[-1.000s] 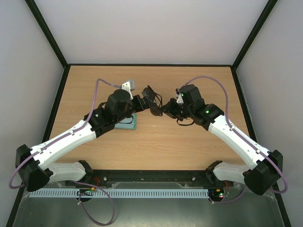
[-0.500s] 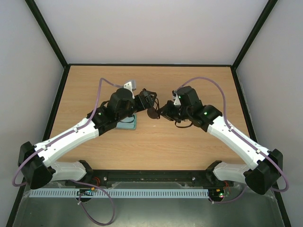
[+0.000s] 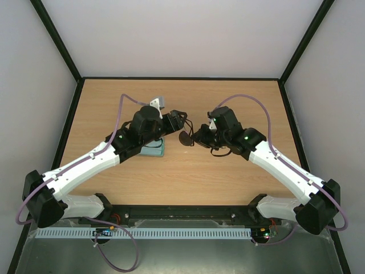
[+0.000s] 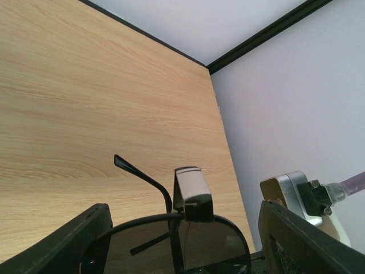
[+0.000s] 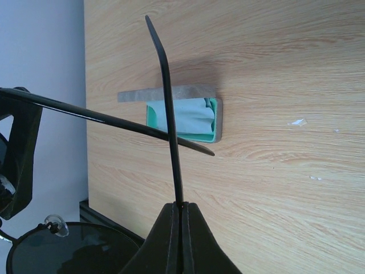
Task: Organize the sunglasses
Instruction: Fold the sunglasses at the center of the board.
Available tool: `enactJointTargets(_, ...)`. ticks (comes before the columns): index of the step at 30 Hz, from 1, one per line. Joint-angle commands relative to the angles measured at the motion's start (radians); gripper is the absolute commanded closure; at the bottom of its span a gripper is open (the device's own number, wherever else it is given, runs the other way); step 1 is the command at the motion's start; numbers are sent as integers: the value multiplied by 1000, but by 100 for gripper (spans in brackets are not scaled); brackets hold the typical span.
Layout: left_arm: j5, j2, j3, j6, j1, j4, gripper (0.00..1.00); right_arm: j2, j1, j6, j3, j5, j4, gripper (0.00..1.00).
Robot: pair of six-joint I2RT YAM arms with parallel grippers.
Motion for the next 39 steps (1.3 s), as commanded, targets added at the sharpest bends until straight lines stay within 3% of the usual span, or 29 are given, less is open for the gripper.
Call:
enactJointTargets(1, 19, 16, 0, 2, 8, 8, 29, -12, 9, -22, -6, 26, -40, 99)
enactJointTargets(9, 21, 20, -4, 5, 9, 5, 32, -11, 10, -35, 13, 43, -58, 99)
enactJointTargets(14, 24, 21, -11, 6, 10, 4, 41, -12, 10, -40, 23, 47, -66, 99)
enactJointTargets(20, 25, 17, -12, 7, 16, 5, 42, -14, 10, -40, 26, 45, -65, 98)
enactJointTargets(26, 27, 9, -23, 4, 19, 10, 45, -19, 11, -42, 29, 50, -65, 79)
enactJointTargets(39, 30, -17, -36, 8, 30, 9, 46, -46, 3, -48, 38, 81, -90, 71)
